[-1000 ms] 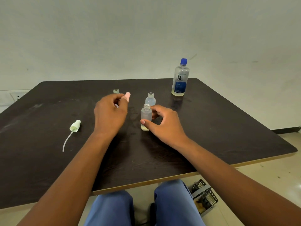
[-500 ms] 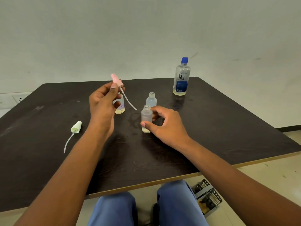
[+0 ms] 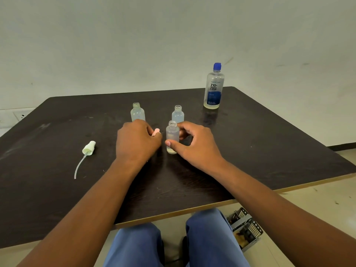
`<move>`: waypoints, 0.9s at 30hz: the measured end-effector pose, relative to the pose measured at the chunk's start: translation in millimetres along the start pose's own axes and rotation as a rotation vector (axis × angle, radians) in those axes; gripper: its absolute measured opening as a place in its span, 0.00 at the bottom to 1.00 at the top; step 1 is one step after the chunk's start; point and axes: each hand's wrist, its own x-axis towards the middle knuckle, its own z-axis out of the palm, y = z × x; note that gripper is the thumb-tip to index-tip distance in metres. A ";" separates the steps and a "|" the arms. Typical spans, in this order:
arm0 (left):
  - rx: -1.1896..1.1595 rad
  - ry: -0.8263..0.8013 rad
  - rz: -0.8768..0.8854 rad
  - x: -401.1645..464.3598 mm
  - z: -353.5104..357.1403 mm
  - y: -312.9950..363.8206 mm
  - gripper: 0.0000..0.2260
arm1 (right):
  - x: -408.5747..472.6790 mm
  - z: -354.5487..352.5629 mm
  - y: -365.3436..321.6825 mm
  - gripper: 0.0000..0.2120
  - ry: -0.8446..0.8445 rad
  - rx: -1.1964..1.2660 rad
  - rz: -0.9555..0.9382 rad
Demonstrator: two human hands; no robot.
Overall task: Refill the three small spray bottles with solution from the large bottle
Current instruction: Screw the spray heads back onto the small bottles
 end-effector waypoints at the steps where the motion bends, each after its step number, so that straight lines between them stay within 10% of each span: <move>1: 0.022 -0.013 0.007 0.6 1.3 -1.0 0.11 | -0.1 0.2 0.1 0.19 -0.003 0.003 -0.002; 12: 0.108 0.223 0.071 8.0 -36.5 -21.5 0.10 | 1.2 0.4 2.8 0.17 -0.036 0.010 0.024; 27: 0.468 -0.138 -0.226 -1.6 -87.0 -77.5 0.07 | 2.0 -1.9 -1.9 0.21 -0.071 -0.049 0.055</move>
